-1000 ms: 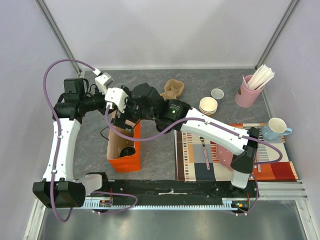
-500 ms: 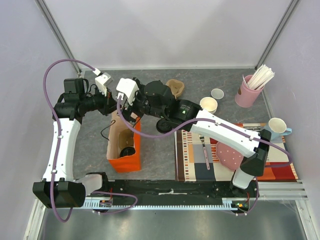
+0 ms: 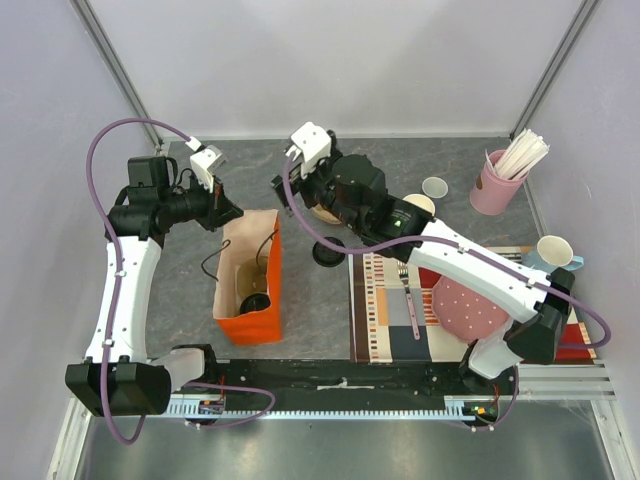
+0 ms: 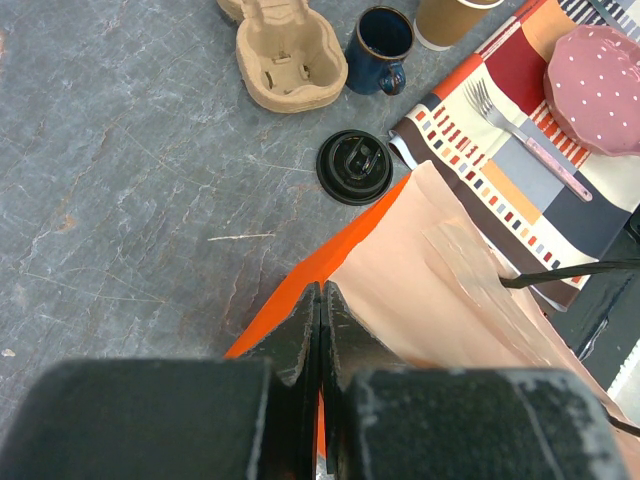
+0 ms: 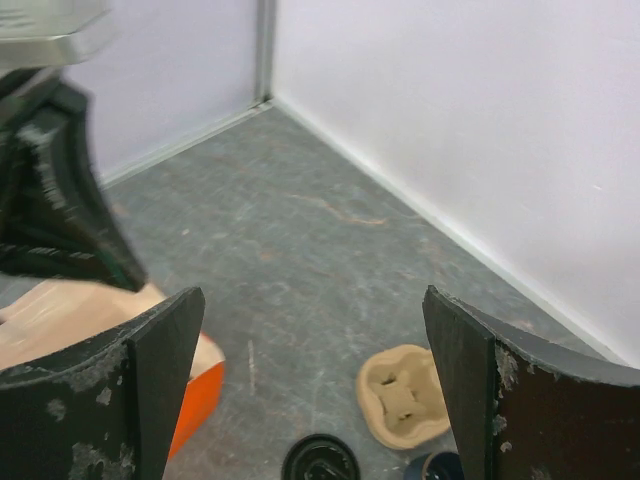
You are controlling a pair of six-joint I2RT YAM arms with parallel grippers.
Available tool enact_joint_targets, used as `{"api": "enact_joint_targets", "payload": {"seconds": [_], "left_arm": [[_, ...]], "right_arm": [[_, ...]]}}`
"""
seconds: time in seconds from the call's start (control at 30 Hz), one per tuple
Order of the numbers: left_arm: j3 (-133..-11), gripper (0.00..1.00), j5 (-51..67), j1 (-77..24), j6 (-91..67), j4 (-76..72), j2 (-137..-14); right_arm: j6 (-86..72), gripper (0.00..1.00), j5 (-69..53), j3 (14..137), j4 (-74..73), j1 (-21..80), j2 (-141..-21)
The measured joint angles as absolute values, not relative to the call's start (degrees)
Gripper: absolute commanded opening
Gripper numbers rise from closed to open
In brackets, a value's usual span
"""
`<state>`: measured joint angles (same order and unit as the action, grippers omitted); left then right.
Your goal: Pack the takeout coffee
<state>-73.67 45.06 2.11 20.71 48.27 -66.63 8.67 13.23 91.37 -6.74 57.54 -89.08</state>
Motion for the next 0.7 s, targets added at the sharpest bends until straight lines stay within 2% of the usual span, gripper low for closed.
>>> {"api": "enact_joint_targets", "payload": {"seconds": [0.37,0.7], "left_arm": [[-73.65,0.02,45.06,2.11,20.73,48.25,-66.63],[-73.65,0.02,45.04,2.11,20.75,48.27,-66.76]], "right_arm": [[4.05,0.98,25.5,86.52,-3.73,50.19,-84.99],[2.52,0.98,26.61,83.79,-4.89,46.54,-84.68]]}}
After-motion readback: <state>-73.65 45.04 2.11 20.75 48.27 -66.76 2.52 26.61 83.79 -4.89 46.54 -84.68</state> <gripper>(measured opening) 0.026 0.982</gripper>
